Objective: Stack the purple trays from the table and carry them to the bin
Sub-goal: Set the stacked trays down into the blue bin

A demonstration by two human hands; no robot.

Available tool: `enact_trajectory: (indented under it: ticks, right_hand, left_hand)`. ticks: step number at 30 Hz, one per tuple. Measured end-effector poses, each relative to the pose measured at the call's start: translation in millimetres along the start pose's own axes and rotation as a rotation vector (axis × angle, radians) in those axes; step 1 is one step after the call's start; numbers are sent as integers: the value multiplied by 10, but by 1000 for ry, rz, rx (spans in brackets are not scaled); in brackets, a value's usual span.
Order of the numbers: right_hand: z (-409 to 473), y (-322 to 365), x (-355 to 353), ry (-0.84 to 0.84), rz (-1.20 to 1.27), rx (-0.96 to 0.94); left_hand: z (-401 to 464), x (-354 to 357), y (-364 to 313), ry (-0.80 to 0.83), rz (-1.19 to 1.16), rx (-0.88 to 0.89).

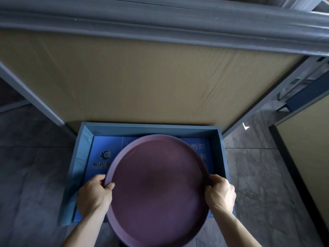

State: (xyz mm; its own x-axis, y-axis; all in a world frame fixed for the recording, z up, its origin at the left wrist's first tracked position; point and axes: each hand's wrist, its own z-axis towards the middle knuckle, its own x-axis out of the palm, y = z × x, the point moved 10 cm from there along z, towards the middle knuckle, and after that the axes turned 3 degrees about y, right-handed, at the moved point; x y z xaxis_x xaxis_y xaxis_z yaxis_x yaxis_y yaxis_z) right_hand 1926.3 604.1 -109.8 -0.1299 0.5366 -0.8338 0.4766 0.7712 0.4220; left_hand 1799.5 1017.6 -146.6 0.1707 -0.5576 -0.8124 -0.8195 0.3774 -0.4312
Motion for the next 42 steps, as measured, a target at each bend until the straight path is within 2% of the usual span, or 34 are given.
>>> enact_trajectory:
  ticks: [15,26,35,42]
  right_hand:
    - [35,94,5,-66,-85,-62]
    - [-20,198,3,-35,-177,-91]
    - [27,174,37,-45,-167,-86]
    - [43,148,61,-40,-143,-98]
  left_hand:
    - [31,-45,51,-87,-50,-8]
    - [-1,-68,16,-111,-11,-7]
    - [26,-99,8,-77,37,-1]
    - [15,-76,15,-54,-35,-23]
